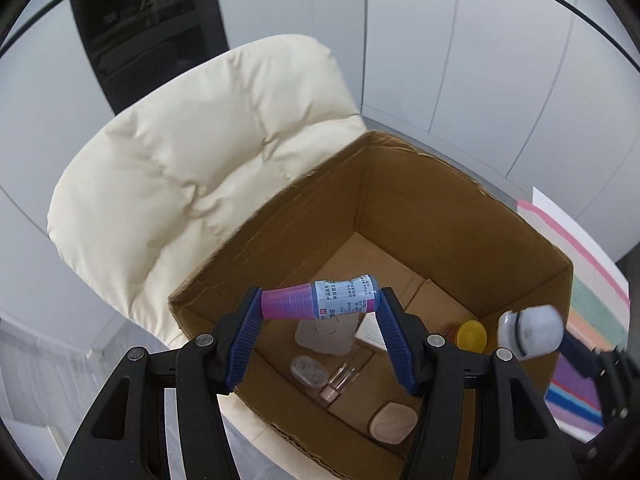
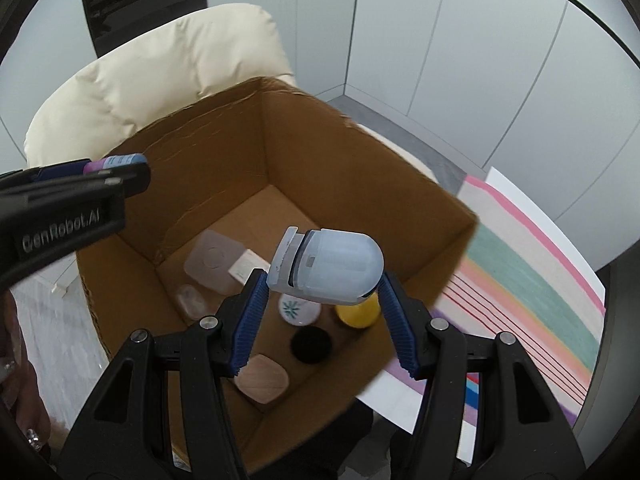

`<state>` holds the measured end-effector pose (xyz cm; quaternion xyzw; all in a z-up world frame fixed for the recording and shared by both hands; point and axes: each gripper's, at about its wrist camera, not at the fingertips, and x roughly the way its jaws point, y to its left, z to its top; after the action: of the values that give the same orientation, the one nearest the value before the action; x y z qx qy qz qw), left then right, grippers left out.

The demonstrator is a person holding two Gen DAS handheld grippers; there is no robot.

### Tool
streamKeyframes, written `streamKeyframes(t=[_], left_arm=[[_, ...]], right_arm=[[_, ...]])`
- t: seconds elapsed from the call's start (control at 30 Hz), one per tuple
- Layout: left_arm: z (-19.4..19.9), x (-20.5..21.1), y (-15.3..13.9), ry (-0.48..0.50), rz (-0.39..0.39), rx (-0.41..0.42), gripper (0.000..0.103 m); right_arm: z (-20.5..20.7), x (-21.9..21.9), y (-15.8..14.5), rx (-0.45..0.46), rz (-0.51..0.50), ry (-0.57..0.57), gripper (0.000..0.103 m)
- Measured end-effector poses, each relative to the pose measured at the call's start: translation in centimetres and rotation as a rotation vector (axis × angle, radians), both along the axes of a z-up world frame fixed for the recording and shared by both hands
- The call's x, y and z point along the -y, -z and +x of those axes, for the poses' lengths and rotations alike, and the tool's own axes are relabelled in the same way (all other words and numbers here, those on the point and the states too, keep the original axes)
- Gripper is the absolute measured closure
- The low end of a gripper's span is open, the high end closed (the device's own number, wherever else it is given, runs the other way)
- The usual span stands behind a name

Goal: Organize objects

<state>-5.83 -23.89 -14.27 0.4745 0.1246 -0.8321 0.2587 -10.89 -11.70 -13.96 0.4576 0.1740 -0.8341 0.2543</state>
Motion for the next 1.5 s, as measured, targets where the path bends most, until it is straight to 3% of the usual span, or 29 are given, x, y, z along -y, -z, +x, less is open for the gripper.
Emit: streamKeyframes(t=[0.23,0.27,0.3,0.33,0.77,0.97,1.13,1.3,1.4,1.5], left_arm=[[-0.2,0.8,0.3,0.003,0.041,0.000,0.040],[-0.3,0.7,0.4,0.011,0.060,0.003,0.034],[-0.6,0.7,0.5,0.020,0.072,0.019,0.015],[-0.8,0.7,0.7,0.024,0.084,0.034,0.000],[-0.4,0.0,-0.6,0.031,0.071,0.051,0.000],[0.1,-4.2,-6.3,0.203,-0.042,0.017,0.000],[2.2,-7.9,-11.1,0.355,-0.051,-0.001,0.000],[4.0,-11.7,-13.9,0.436,-0.002,0.125,0.000],[5.3,-13.4,-14.6,0.450,0.002,0.148,0.000],[6.2,-14.6,-15.0,0.468,0.000,0.168,0.000]], right_arm=[[-0.2,0.5,0.5,0.010,0.001,-0.008,0.041],[-0.2,0.4,0.5,0.013,-0.009,-0.009,0.023],[-0.2,0.4,0.4,0.013,-0.014,-0.007,0.003],[-0.2,0.2,0.3,0.008,-0.018,-0.001,0.000],[-0.6,-2.5,-2.2,0.018,-0.089,0.095,0.000],[0.1,-6.0,-6.4,-0.039,-0.183,0.180,0.000],[2.7,-10.0,-11.0,0.005,-0.144,0.289,0.000],[6.6,-15.6,-14.4,0.086,-0.131,0.462,0.000],[8.7,-18.8,-16.0,0.118,-0.193,0.518,0.000],[10.4,-20.9,-16.9,0.113,-0.159,0.579,0.000]])
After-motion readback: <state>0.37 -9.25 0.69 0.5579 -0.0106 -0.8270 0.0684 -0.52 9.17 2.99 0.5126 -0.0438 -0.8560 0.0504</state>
